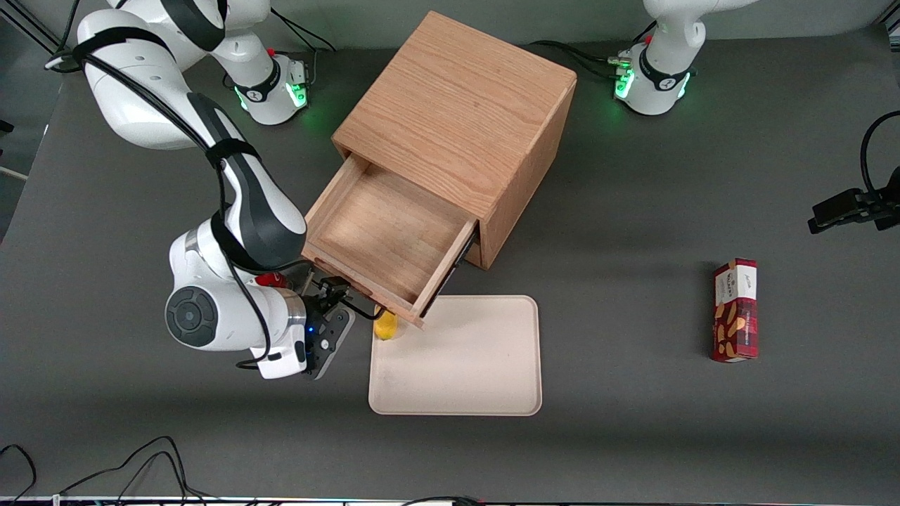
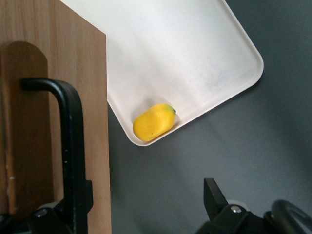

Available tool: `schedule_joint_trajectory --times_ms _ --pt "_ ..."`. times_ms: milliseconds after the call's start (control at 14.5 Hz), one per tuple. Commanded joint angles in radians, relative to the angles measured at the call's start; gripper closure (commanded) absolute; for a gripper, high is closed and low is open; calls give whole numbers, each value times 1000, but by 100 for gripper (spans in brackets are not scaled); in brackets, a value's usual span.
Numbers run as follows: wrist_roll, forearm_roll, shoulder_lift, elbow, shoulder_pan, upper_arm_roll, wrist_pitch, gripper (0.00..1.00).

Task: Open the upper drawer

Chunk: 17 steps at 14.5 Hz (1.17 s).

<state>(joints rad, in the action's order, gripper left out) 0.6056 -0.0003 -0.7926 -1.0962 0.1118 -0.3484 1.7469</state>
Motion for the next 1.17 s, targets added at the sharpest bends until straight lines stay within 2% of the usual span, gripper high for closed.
schedule_joint_trajectory --times_ms 0,897,1103 --pt "56 -49 -56 -8 16 31 34 0" --pt "-27 -44 9 59 62 14 -124 0" --pt "-24 -46 3 127 62 19 -171 0"
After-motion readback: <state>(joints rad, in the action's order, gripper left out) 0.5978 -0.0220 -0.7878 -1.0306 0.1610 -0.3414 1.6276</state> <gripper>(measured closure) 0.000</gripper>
